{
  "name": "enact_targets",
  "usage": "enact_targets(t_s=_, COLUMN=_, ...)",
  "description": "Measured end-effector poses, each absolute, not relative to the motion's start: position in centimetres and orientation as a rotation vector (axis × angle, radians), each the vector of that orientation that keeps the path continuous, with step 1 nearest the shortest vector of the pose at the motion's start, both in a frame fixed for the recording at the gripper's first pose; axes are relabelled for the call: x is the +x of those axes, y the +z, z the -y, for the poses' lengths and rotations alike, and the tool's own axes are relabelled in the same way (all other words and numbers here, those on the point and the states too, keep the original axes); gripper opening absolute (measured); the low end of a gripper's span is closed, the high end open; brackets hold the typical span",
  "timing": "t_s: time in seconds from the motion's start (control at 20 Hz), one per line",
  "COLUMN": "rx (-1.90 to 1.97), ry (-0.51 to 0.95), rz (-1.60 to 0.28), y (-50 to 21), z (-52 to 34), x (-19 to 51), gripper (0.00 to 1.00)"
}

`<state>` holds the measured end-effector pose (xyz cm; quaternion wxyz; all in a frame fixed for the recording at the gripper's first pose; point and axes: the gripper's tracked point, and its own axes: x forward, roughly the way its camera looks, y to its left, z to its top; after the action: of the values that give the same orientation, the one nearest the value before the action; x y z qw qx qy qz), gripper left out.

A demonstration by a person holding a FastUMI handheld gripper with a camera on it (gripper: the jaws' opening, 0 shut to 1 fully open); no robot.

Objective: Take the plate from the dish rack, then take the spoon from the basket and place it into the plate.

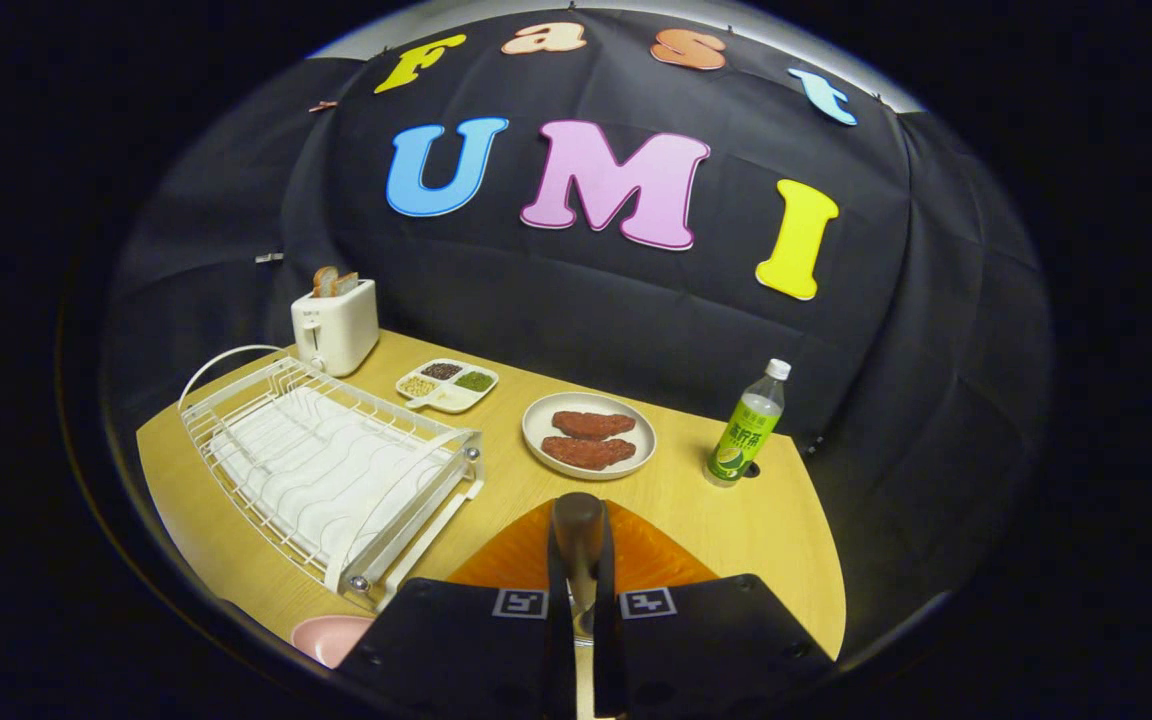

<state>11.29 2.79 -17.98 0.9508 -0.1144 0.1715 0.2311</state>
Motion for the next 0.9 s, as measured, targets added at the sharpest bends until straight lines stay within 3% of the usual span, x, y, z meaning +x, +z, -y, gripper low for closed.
enact_targets(t_s=0.45, rx=-0.103, ry=0.353, rz=-0.364, y=-12.4, z=-1.4, x=6.2, gripper=0.11)
enact_targets(t_s=0.9, rx=-0.299, ry=0.322, rz=-0.531, y=-23.0, z=-2.7, x=-3.1, gripper=0.11)
